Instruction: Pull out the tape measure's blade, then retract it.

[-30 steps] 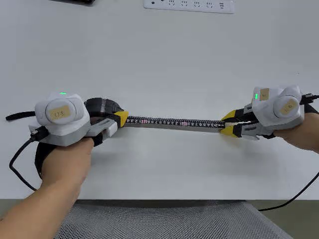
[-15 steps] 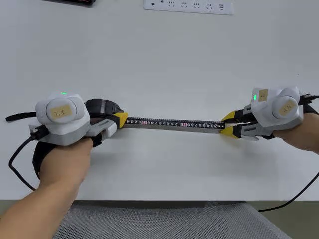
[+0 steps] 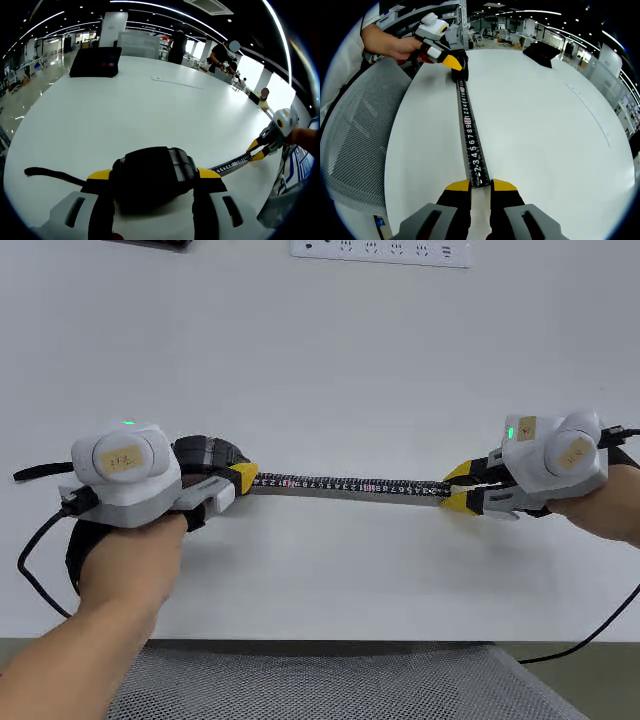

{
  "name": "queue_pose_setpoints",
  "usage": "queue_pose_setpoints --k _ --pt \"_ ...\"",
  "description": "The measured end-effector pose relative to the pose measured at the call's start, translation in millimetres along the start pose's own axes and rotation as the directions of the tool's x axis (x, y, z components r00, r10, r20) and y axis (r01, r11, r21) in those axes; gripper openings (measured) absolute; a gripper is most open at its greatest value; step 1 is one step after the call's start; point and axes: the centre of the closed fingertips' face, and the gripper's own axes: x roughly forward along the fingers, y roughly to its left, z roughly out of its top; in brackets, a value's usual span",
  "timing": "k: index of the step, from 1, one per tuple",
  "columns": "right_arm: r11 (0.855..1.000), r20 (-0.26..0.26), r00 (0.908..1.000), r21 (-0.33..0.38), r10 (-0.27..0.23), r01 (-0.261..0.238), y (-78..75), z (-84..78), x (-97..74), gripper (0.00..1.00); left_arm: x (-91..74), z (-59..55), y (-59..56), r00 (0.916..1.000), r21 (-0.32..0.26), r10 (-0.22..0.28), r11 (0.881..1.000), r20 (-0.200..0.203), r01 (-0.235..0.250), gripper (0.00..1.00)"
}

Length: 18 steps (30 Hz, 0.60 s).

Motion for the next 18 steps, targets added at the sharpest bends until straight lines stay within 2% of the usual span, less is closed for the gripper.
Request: queue_pose_setpoints --k 11,18 --pt "1.0 0.026 0.9996 0.013 0.006 -0.007 1.6 10.8 4.2 0.1 -0.4 0.4 -0.3 1.0 -0.008 -0.007 1.0 0.001 0.007 0.58" --pt "1.0 0.048 0.9986 0.011 0.021 -0.021 4.0 23.6 10.8 0.1 -0.4 0.5 -0.1 1.0 -0.012 -0.009 1.0 0.001 0.009 0.58"
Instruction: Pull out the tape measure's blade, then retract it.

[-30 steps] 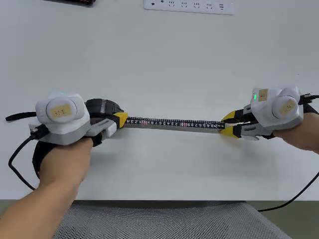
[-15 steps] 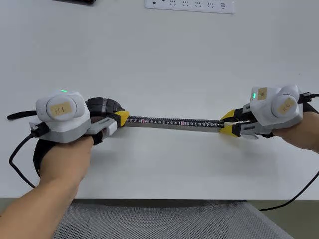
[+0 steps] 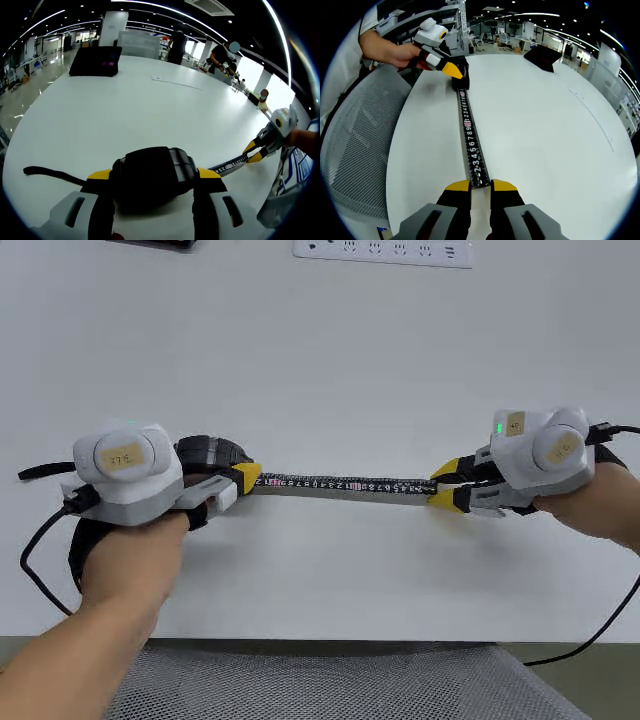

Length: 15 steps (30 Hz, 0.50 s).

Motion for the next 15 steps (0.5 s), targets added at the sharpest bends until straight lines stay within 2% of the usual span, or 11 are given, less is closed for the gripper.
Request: queue_pose_setpoints --k 15 --pt "1.0 0.029 0.9993 -0.004 0.024 -0.024 5.4 22.3 17.0 0.1 0.1 0.4 1.4 1.0 -0.005 -0.002 1.0 -0.001 0.002 0.59"
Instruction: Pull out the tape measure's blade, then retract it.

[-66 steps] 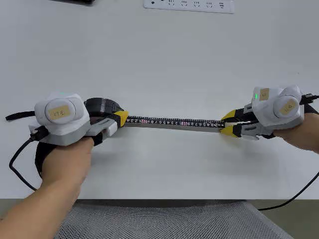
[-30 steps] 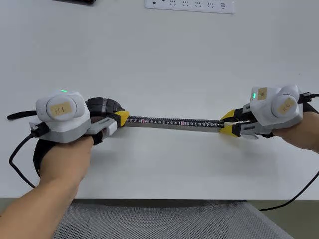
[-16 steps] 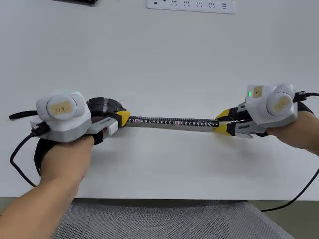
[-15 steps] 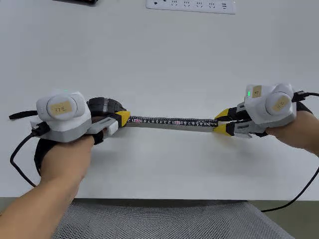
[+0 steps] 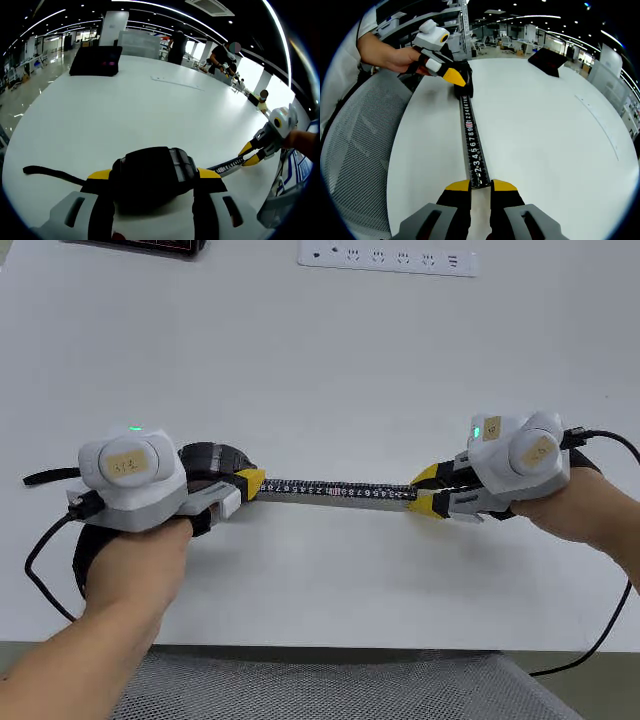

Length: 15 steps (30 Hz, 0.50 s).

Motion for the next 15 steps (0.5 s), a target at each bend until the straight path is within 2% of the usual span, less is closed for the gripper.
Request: queue_pose_setpoints --k 15 --pt "1.0 0.015 0.9998 0.011 0.014 -0.014 2.4 11.7 11.2 0.1 0.1 -0.1 0.5 1.0 -0.008 -0.002 1.0 0.003 0.002 0.59"
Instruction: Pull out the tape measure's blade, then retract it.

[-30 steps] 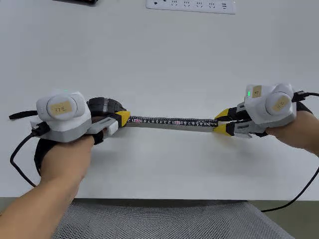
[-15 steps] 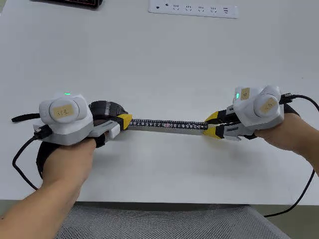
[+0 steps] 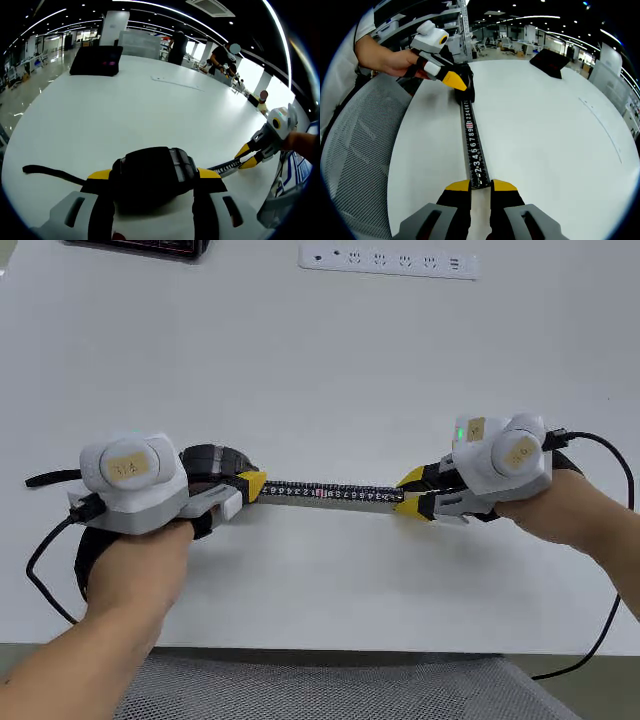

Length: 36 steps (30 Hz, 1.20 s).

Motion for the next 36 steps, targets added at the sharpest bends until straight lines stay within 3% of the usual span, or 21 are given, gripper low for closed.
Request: queue_pose_setpoints --k 36 --pt "0.999 0.043 0.9981 -0.004 0.044 -0.044 6.8 31.7 27.2 0.1 -0.8 -0.1 -0.4 0.9998 -0.018 -0.016 1.0 0.006 0.016 0.59"
